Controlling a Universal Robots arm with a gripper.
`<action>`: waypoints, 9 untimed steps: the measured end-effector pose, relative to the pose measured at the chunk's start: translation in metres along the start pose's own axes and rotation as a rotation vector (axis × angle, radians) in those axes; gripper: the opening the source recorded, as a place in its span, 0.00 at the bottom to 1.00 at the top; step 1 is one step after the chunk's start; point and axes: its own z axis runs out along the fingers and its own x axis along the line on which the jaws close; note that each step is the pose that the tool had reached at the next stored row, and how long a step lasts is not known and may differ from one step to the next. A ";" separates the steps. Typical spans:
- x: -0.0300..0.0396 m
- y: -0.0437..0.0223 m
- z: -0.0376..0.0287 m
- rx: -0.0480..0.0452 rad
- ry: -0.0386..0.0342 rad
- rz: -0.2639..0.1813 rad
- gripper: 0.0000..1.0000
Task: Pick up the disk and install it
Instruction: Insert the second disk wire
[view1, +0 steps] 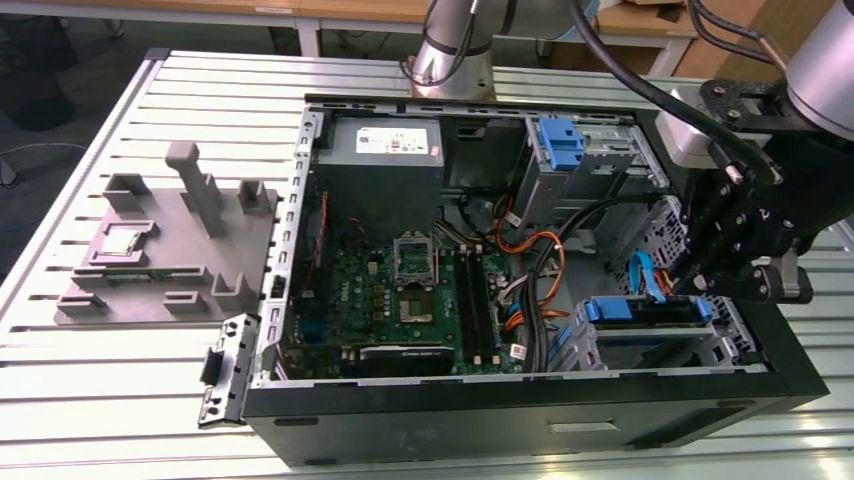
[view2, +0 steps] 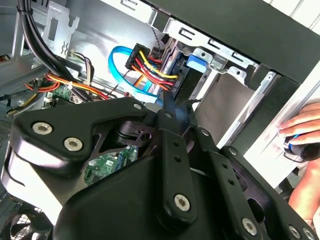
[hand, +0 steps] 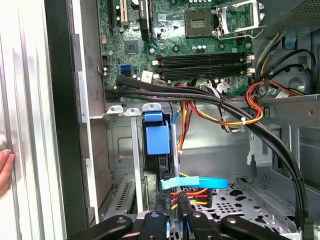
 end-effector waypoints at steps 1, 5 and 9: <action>0.0000 0.0001 0.0000 0.0000 0.0000 0.000 0.24; -0.0001 0.0001 0.0002 -0.0196 0.0016 0.001 0.24; 0.0000 0.0001 0.0002 -0.0256 0.0020 0.001 0.24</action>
